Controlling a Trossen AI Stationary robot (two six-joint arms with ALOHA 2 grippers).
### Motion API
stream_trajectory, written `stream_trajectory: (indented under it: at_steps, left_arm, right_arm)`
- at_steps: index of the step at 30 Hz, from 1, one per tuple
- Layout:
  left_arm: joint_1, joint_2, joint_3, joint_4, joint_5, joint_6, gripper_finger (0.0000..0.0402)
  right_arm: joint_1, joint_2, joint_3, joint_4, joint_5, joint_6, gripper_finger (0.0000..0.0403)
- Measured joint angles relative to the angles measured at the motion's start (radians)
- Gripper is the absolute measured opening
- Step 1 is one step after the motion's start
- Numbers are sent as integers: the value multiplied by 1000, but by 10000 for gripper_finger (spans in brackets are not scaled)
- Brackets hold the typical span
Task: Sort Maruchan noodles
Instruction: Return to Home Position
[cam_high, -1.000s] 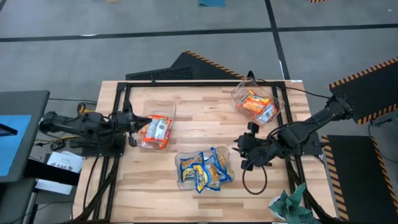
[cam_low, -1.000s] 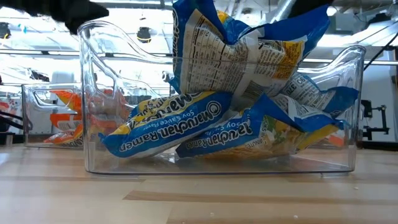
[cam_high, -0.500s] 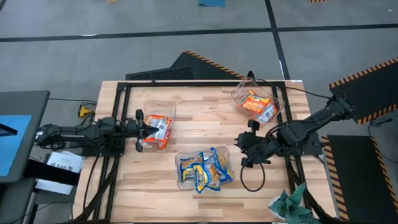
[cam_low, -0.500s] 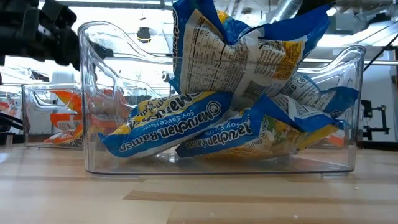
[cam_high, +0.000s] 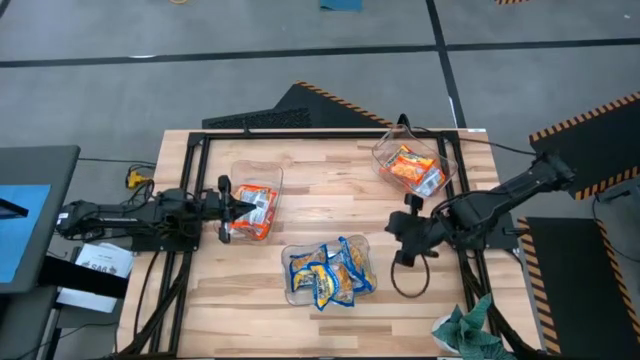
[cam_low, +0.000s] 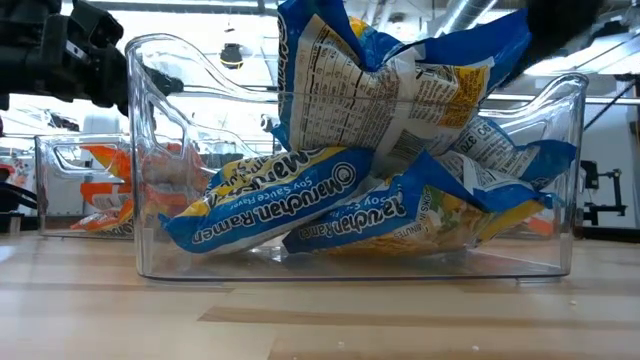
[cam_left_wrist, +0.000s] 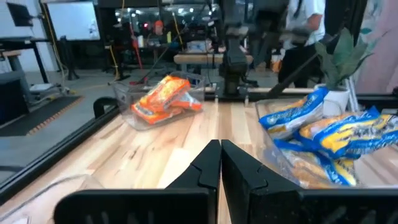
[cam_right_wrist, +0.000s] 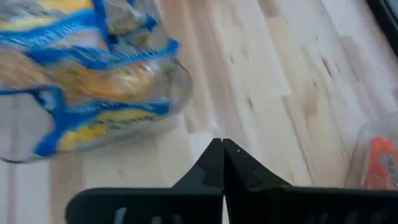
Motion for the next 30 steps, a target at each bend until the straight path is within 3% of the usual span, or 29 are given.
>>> stream_trajectory:
  at_steps: [11, 15, 23, 30]
  left_arm:
    - [-1, 0, 4, 2, 5, 11, 0]
    - [-1, 2, 5, -5, -4, 17, 0]
    - [-1, 2, 6, -22, -14, 33, 0]
    - [-1, 2, 6, -58, -31, 33, 0]
  right_arm:
    - [-249, -404, -464, 575, -131, -242, 11]
    - [-298, -570, -605, 689, -171, -270, 10]
    - [-297, -870, -766, 710, -176, -257, 13]
    - [-253, -1056, -877, 713, -176, -263, 13]
